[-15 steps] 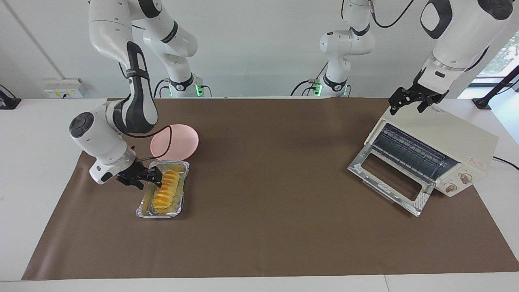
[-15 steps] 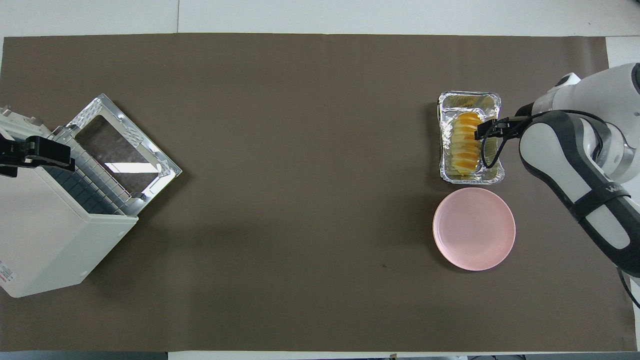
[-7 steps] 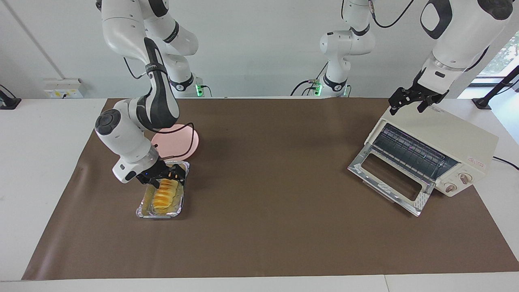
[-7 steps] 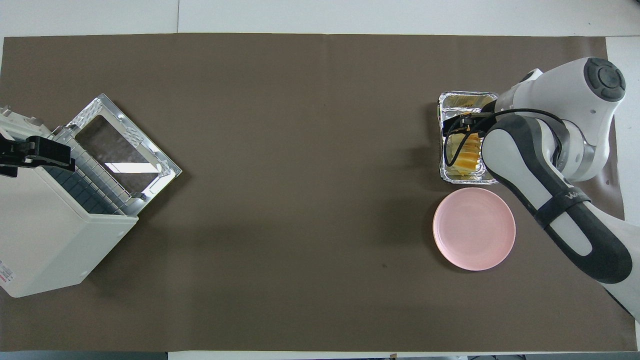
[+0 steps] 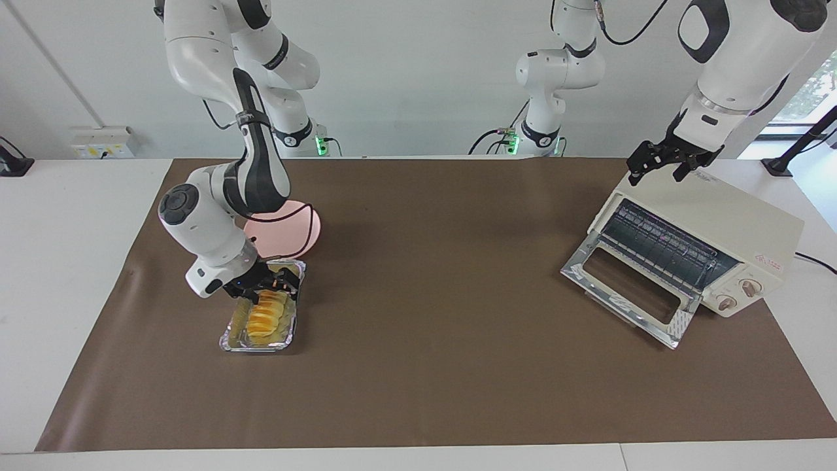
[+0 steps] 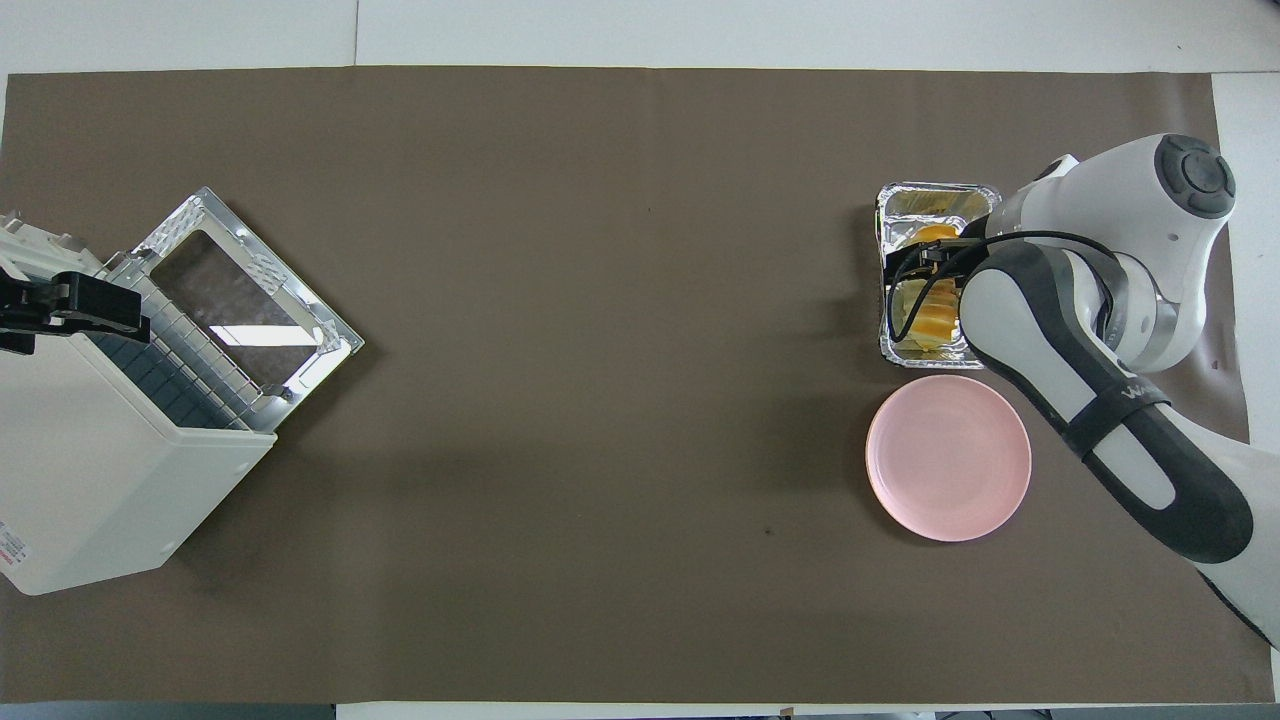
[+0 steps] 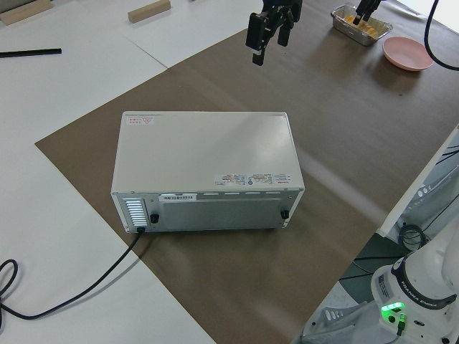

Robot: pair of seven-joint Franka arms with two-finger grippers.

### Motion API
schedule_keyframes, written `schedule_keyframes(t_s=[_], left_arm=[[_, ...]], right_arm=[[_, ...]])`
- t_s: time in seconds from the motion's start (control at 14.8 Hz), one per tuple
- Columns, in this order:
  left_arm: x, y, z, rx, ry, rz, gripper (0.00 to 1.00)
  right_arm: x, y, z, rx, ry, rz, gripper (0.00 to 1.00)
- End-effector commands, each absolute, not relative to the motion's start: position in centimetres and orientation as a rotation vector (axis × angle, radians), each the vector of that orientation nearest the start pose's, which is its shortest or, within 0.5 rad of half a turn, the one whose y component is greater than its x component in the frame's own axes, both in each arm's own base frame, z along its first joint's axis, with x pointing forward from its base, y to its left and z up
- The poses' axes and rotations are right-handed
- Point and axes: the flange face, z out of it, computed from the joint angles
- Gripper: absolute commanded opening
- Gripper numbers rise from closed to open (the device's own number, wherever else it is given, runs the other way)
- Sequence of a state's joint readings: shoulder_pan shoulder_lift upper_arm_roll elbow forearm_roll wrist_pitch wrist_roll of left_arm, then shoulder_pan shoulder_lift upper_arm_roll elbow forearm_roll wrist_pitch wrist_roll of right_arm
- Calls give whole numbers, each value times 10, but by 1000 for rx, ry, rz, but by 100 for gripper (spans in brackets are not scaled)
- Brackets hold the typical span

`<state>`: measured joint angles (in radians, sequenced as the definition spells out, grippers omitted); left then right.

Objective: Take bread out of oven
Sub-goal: 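Lower the right gripper into the tray and grasp the bread rolls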

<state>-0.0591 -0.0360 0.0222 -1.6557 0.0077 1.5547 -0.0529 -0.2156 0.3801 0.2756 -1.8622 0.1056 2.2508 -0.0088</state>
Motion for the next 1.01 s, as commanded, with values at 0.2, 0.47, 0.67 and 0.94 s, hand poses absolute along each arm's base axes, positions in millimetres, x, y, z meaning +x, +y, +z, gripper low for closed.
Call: schedule_keyframes(t_s=[0.2, 0.47, 0.67, 0.94], left_arm=[[535, -19, 607, -3146, -41, 90, 100], [535, -18, 607, -3146, -46, 92, 100], [535, -18, 607, -3146, -43, 92, 100], [535, -18, 607, -3146, -46, 92, 100]], right_arm=[[625, 23, 313, -2965, 42, -51, 100], [620, 18, 305, -2968, 43, -62, 100], [617, 17, 301, -2968, 49, -66, 71], [618, 18, 301, -2969, 17, -64, 0]])
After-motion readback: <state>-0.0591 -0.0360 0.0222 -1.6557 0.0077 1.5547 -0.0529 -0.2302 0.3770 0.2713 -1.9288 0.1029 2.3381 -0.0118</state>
